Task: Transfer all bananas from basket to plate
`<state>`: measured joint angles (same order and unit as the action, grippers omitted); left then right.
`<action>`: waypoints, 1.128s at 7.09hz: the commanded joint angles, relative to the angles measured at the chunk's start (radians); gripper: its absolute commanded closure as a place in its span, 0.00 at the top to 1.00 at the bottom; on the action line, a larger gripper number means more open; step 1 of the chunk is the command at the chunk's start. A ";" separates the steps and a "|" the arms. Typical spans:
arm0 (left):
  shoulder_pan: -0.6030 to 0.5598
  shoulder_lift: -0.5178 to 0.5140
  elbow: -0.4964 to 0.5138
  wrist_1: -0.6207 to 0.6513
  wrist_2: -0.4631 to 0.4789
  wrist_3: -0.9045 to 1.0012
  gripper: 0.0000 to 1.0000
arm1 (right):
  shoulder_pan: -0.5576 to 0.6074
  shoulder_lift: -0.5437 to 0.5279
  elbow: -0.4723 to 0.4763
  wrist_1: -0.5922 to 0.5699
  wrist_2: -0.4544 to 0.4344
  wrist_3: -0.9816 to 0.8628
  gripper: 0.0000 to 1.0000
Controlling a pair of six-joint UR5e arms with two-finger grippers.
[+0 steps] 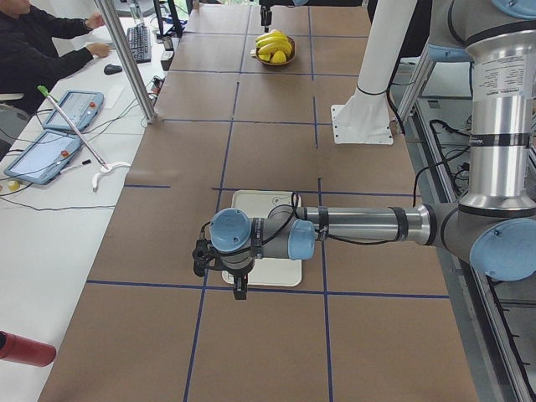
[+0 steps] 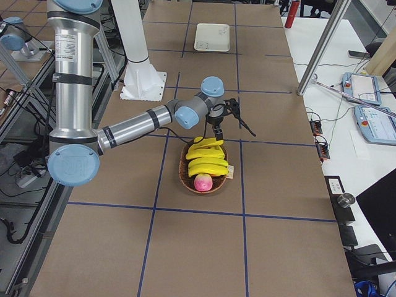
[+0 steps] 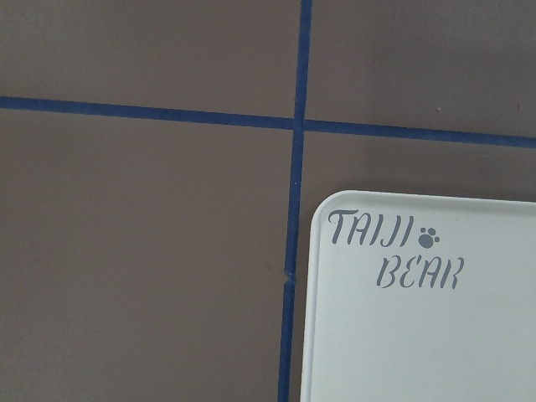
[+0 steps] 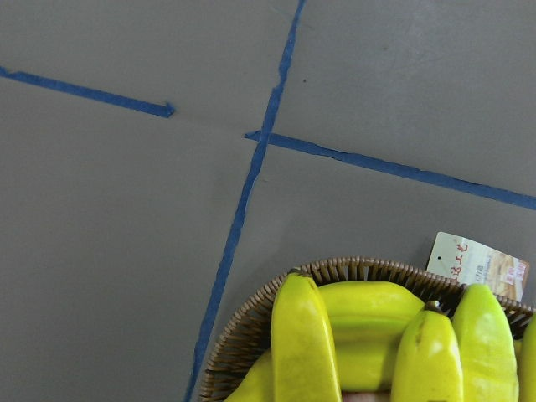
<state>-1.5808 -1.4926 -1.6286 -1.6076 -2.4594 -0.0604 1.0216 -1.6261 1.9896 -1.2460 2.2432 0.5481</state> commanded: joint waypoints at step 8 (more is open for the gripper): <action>-0.001 0.000 0.000 0.000 -0.003 0.001 1.00 | -0.103 -0.004 -0.045 -0.006 -0.047 -0.005 0.87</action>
<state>-1.5814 -1.4926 -1.6285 -1.6076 -2.4609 -0.0598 0.9268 -1.6295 1.9501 -1.2517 2.1967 0.5433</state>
